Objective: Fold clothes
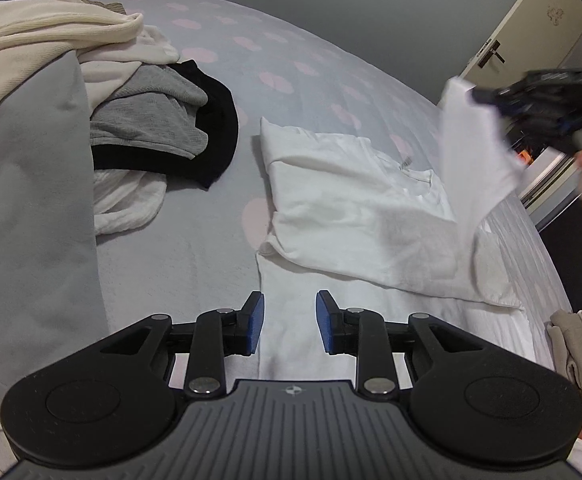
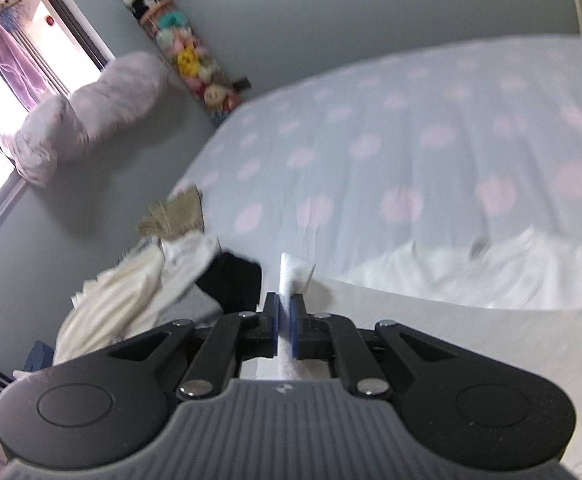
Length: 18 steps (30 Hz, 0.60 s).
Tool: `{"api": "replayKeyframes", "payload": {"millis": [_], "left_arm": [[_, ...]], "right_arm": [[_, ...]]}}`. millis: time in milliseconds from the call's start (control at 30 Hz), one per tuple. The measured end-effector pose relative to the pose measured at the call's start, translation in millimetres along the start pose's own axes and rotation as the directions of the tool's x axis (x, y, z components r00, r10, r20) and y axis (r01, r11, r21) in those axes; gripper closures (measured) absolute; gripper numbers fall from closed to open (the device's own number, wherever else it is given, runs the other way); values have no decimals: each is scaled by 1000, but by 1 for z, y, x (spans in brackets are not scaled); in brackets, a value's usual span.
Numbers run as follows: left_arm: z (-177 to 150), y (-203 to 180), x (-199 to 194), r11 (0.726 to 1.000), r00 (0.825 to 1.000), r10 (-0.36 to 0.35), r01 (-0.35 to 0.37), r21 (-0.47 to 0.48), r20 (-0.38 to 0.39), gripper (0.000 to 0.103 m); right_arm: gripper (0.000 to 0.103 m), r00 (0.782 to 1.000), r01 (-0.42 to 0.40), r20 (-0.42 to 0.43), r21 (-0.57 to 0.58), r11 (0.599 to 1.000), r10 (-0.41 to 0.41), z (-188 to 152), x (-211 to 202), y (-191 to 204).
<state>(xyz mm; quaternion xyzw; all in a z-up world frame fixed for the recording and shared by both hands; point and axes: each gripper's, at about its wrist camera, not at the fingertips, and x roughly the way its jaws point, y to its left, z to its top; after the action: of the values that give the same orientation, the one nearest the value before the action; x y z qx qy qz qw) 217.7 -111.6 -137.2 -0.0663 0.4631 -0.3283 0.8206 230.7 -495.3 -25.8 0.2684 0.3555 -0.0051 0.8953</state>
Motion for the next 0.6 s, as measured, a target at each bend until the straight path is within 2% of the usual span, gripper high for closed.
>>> {"api": "replayKeyframes", "payload": {"millis": [133, 200, 267, 367, 467, 500, 600], "left_arm": [[6, 1, 6, 1000, 1000, 19, -19, 8, -16, 77], [10, 0, 9, 1000, 999, 27, -26, 15, -21, 77], [15, -5, 11, 999, 999, 29, -28, 32, -22, 77], [23, -16, 15, 998, 1000, 22, -20, 59, -22, 76], [28, -30, 21, 997, 1000, 9, -7, 78, -18, 68], [30, -34, 23, 996, 1000, 4, -3, 84, -17, 64], [33, -45, 34, 995, 1000, 0, 2, 103, -23, 63]], "right_arm": [[95, 998, -23, -51, 12, 1000, 24, -10, 39, -5], [89, 997, -35, -71, 11, 999, 35, -13, 52, -5], [88, 995, -45, -84, 10, 999, 46, -16, 61, -5], [84, 996, -51, -74, -15, 999, 49, -18, 56, -9], [75, 998, -41, -58, -41, 998, 39, -23, 38, -24], [75, 998, -34, -51, -49, 998, 31, -25, 31, -31], [75, 999, -2, -36, -80, 997, -1, -33, 5, -56]]}}
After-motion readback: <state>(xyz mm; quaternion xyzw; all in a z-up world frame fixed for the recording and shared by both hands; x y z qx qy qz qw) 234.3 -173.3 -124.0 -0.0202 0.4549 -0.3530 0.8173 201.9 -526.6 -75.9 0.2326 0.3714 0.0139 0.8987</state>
